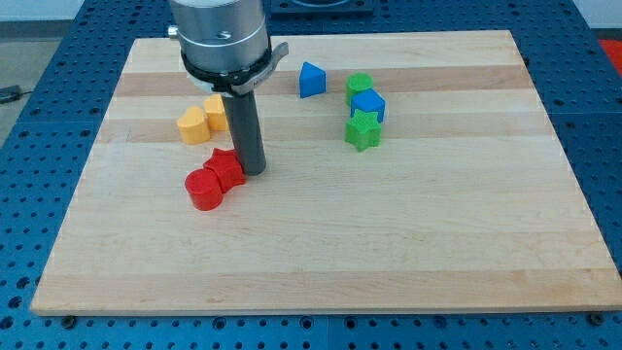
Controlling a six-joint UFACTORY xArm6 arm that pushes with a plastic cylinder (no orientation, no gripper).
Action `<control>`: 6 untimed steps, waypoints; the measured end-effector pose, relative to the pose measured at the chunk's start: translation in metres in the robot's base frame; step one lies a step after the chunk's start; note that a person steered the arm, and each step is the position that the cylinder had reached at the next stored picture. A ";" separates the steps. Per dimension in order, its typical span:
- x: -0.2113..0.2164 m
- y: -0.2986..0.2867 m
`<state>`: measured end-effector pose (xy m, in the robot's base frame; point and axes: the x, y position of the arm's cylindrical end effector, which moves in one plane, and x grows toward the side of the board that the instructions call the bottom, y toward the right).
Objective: Separate green star from the blue cube
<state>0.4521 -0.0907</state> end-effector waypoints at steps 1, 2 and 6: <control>0.000 0.016; -0.028 0.026; -0.053 0.130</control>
